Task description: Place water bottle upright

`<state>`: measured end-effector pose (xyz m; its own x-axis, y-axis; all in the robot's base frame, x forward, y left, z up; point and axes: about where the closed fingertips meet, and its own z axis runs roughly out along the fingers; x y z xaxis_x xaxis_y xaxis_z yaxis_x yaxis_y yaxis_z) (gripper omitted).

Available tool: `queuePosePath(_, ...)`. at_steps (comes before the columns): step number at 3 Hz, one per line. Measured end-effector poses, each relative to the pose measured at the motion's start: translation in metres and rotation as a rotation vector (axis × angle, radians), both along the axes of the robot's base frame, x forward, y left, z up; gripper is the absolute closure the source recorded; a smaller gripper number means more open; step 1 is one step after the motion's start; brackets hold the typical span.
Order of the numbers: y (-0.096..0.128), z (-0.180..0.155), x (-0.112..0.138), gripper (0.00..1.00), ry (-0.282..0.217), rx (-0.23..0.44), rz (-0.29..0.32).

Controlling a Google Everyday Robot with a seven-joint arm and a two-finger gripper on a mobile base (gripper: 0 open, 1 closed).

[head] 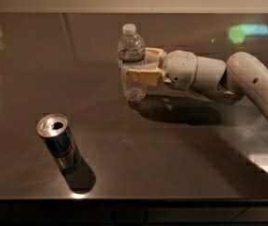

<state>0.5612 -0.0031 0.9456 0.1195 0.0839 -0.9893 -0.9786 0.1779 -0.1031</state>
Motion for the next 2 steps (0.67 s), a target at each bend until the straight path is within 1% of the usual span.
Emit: queuePosePath(2, -0.0042, -0.0097, -0.0043, 1.00, -0.002, 0.045, 0.008)
